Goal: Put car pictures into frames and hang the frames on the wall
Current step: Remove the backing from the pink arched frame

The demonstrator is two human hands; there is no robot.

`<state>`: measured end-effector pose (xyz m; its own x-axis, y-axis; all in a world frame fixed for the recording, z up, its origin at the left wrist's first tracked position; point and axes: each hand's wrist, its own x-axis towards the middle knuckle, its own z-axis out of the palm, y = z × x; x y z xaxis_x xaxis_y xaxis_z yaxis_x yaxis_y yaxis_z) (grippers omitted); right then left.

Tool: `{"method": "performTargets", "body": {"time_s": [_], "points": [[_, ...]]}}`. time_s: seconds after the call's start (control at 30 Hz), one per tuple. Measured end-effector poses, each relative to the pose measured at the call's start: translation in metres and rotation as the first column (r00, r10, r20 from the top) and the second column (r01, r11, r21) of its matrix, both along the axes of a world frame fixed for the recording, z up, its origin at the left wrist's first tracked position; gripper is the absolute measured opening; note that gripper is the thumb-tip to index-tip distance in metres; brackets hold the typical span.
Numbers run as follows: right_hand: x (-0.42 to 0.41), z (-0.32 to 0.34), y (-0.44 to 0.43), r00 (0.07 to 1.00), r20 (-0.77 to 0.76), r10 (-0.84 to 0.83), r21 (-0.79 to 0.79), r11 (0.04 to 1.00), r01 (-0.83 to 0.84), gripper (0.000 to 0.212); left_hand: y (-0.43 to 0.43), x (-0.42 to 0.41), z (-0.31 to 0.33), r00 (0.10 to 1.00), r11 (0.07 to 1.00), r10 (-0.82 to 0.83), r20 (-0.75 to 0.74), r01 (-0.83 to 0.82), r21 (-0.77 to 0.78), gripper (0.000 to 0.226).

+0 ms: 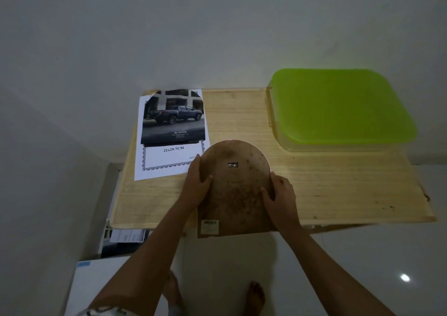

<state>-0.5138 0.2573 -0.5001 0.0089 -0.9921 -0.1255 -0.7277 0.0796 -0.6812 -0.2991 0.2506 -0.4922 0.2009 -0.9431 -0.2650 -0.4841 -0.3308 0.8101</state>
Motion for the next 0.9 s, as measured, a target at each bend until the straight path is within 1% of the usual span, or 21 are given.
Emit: {"method": "performTargets", "body": {"time_s": [0.13, 0.2, 0.27, 0.37, 0.5, 0.6, 0.67, 0.77, 0.9], "points": [[0.007, 0.004, 0.002, 1.0, 0.005, 0.002, -0.038, 0.999, -0.001, 0.051, 0.017, 0.002, -0.006, 0.997, 0.997, -0.032, 0.069, 0.037, -0.074, 0.067], [0.011, 0.007, -0.006, 1.0, -0.01, 0.012, -0.089, 0.996, -0.012, 0.045, 0.039, -0.001, -0.011, 0.99, 0.993, -0.053, 0.131, 0.067, -0.102, 0.075], [0.018, 0.008, -0.023, 0.999, -0.045, 0.027, -0.143, 0.989, -0.033, 0.041, 0.064, -0.004, -0.016, 0.972, 0.984, -0.116, 0.204, 0.141, -0.111, 0.086], [0.036, 0.01, -0.056, 0.995, -0.058, 0.086, -0.186, 0.978, -0.095, 0.041, 0.09, -0.005, -0.025, 0.919, 0.967, -0.217, 0.329, 0.249, -0.058, 0.105], [0.063, 0.008, -0.093, 0.971, -0.076, 0.227, -0.122, 0.964, -0.234, 0.044, 0.098, 0.002, -0.029, 0.844, 0.941, -0.304, 0.442, 0.337, 0.003, 0.123], [0.069, 0.004, -0.105, 0.936, -0.159, 0.315, -0.107, 0.937, -0.334, 0.042, 0.092, 0.007, -0.028, 0.834, 0.94, -0.313, 0.455, 0.341, 0.022, 0.129], [0.069, 0.002, -0.107, 0.914, -0.212, 0.345, -0.117, 0.92, -0.375, 0.041, 0.087, 0.012, -0.026, 0.833, 0.943, -0.308, 0.459, 0.333, 0.028, 0.13], [0.072, 0.002, -0.111, 0.911, -0.241, 0.334, -0.141, 0.917, -0.373, 0.041, 0.082, 0.02, -0.023, 0.821, 0.937, -0.319, 0.474, 0.348, 0.028, 0.13], [0.078, 0.002, -0.116, 0.905, -0.276, 0.325, -0.129, 0.92, -0.369, 0.041, 0.078, 0.024, -0.024, 0.822, 0.938, -0.316, 0.473, 0.345, 0.026, 0.13]]}}
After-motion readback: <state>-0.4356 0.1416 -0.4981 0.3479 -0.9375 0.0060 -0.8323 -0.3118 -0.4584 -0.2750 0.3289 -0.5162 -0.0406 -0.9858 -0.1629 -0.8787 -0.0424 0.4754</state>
